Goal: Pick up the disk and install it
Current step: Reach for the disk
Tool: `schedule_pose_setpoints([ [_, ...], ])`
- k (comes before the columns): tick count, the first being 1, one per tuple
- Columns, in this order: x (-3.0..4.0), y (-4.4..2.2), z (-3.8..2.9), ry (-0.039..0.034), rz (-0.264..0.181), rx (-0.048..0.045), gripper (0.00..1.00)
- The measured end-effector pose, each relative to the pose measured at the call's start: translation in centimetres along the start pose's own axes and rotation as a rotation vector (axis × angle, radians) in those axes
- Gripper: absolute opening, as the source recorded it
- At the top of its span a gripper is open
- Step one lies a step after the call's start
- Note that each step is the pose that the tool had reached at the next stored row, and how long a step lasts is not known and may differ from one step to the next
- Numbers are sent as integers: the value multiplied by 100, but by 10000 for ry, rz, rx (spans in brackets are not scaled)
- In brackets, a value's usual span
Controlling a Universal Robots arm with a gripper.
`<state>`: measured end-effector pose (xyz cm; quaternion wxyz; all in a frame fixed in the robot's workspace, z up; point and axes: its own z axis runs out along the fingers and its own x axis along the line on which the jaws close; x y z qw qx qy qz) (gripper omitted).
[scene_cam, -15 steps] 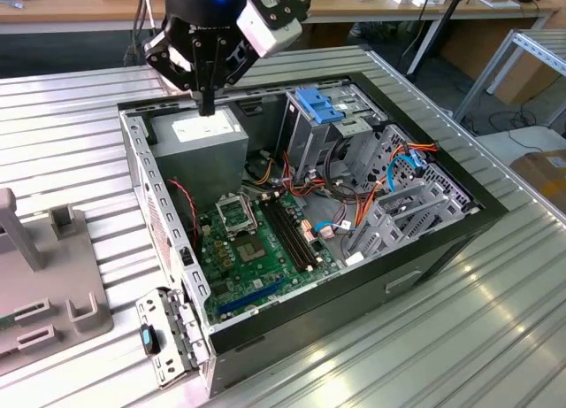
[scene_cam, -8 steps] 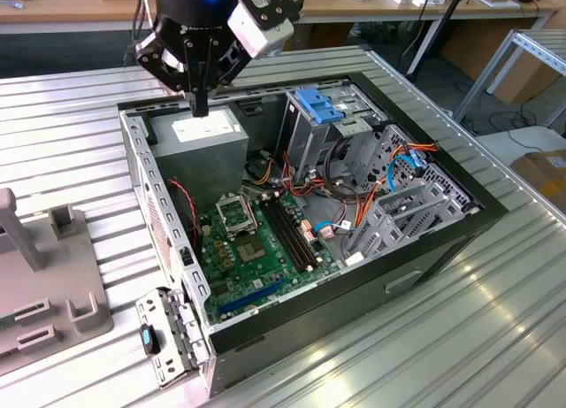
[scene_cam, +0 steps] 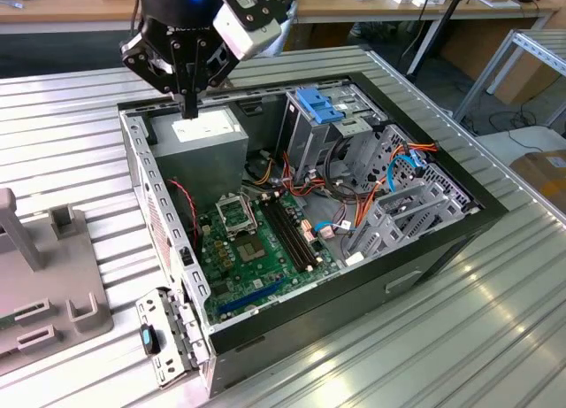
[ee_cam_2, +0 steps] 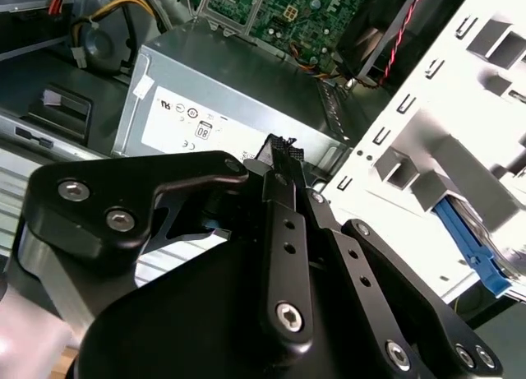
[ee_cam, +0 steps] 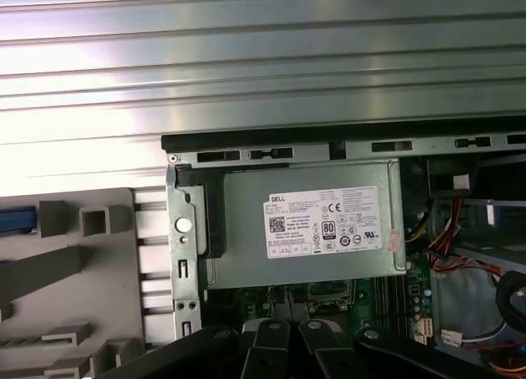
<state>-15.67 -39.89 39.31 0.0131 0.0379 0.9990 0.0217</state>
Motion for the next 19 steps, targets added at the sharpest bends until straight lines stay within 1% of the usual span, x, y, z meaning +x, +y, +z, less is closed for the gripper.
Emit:
schedule_pose_setpoints([
  [7,11,-1,0,0,0,0,11],
  [10,29,-3,-1,0,0,0,11],
  [13,67,-5,-2,0,0,0,11],
  [15,122,-9,-3,0,0,0,11],
  [19,156,-12,-4,1,0,1,11],
])
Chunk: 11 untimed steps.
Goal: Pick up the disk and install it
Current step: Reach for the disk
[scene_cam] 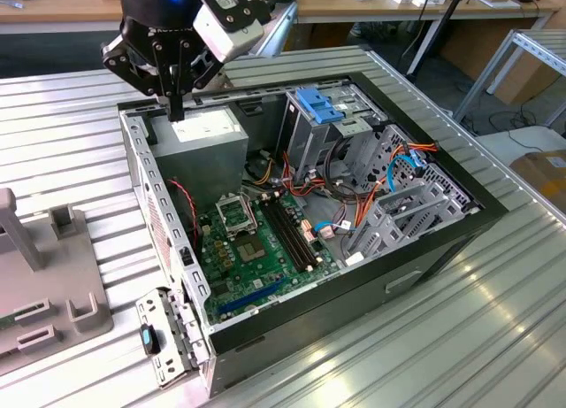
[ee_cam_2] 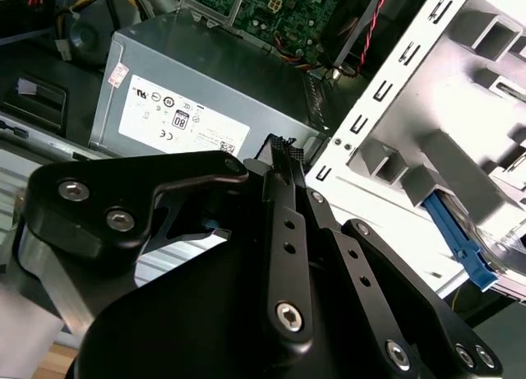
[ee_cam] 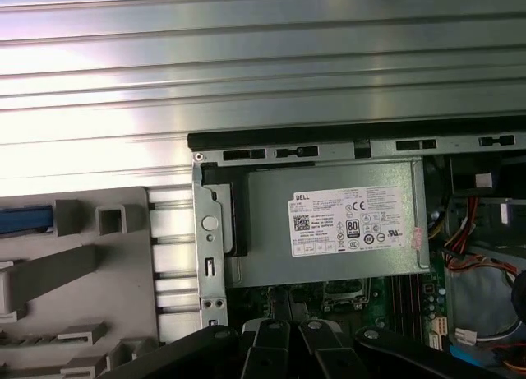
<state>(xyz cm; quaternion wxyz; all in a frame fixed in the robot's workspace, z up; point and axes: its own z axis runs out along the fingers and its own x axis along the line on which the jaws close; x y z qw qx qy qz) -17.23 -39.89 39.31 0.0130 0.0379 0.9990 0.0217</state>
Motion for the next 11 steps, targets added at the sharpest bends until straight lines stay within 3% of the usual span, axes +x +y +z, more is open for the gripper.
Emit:
schedule_pose_setpoints([
  [11,125,-9,-3,-1,1,-1,11],
])
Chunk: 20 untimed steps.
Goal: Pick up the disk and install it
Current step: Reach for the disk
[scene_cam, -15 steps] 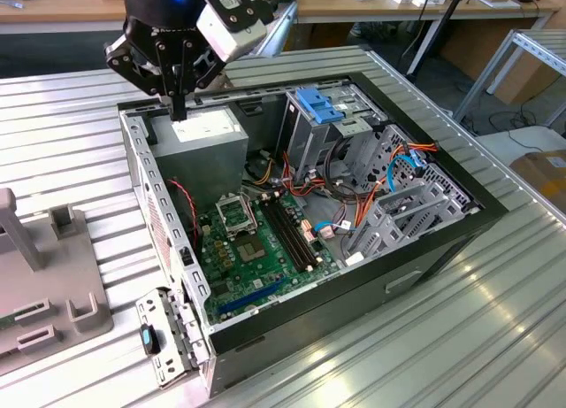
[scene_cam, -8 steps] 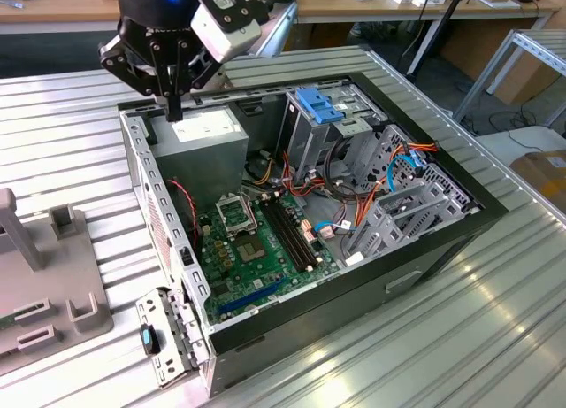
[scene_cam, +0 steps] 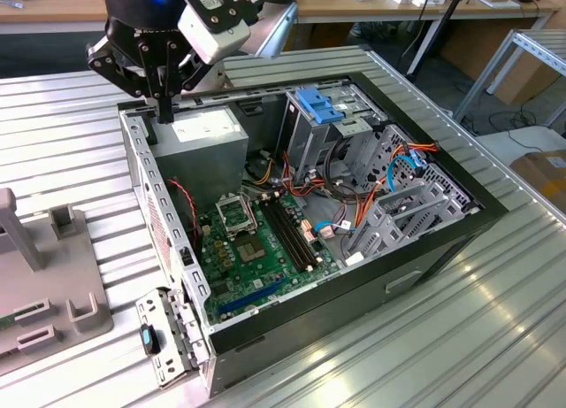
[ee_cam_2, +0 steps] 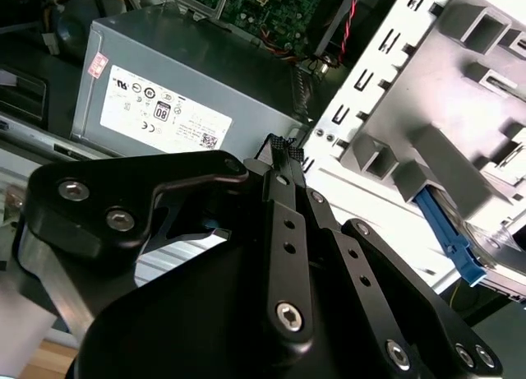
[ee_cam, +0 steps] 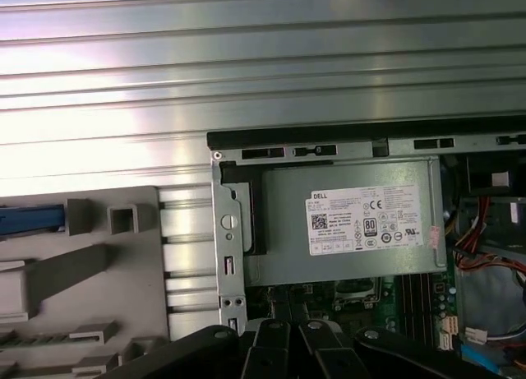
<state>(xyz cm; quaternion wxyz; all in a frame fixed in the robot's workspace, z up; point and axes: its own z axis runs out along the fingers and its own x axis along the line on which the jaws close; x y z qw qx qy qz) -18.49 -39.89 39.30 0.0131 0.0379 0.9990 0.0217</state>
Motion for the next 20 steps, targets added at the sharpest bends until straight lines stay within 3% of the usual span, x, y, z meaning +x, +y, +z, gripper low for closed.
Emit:
schedule_pose_setpoints([
  [20,123,-9,-4,0,-1,1,11],
])
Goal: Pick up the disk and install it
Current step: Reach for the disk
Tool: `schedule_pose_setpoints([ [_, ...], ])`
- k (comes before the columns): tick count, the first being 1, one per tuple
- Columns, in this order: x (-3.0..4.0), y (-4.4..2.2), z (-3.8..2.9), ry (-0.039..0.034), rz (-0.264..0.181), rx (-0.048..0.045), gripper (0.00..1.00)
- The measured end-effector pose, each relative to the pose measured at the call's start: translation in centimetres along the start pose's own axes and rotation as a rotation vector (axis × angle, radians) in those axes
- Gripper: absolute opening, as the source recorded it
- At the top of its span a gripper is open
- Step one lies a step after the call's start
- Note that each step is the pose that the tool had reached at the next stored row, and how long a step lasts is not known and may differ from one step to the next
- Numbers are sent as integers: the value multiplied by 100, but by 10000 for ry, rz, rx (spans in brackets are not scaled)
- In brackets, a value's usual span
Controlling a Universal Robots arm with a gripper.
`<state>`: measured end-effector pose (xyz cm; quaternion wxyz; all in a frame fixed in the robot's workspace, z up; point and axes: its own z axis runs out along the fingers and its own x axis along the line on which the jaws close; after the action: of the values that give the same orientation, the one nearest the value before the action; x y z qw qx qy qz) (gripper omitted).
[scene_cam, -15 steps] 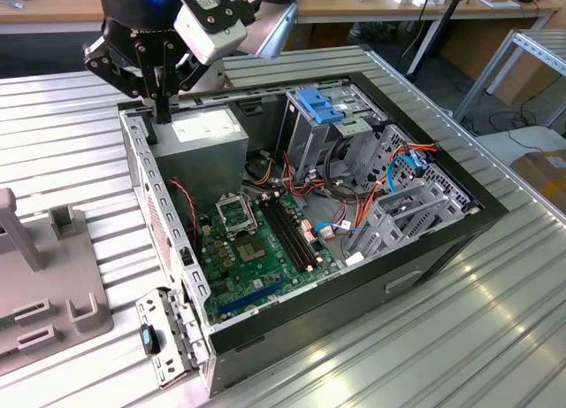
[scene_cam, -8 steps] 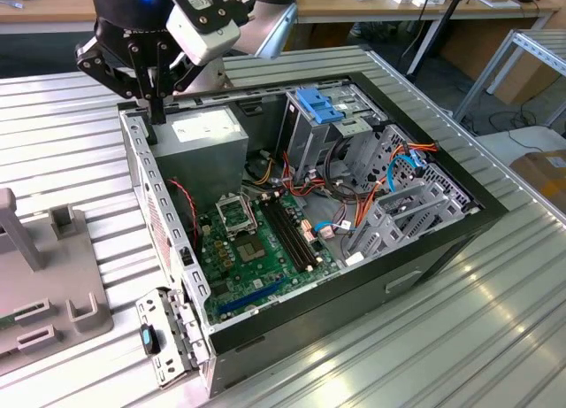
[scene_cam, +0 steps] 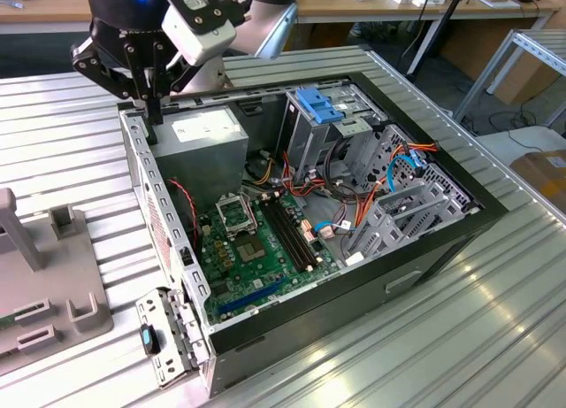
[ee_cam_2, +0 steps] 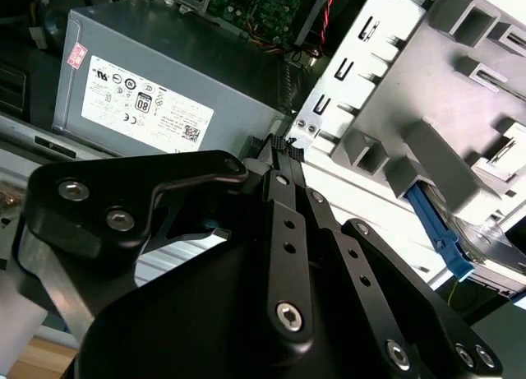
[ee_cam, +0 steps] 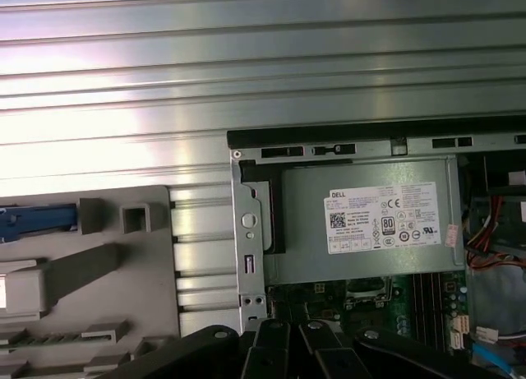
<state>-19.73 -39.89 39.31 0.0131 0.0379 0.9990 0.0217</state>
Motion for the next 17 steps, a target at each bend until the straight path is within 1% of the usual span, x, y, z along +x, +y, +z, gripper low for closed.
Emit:
schedule_pose_setpoints([
  [3,65,-5,-2,1,1,1,11],
  [8,134,-10,-4,0,0,0,11],
  [14,203,-15,-5,0,0,0,11],
  [17,227,-17,-6,0,1,0,11],
])
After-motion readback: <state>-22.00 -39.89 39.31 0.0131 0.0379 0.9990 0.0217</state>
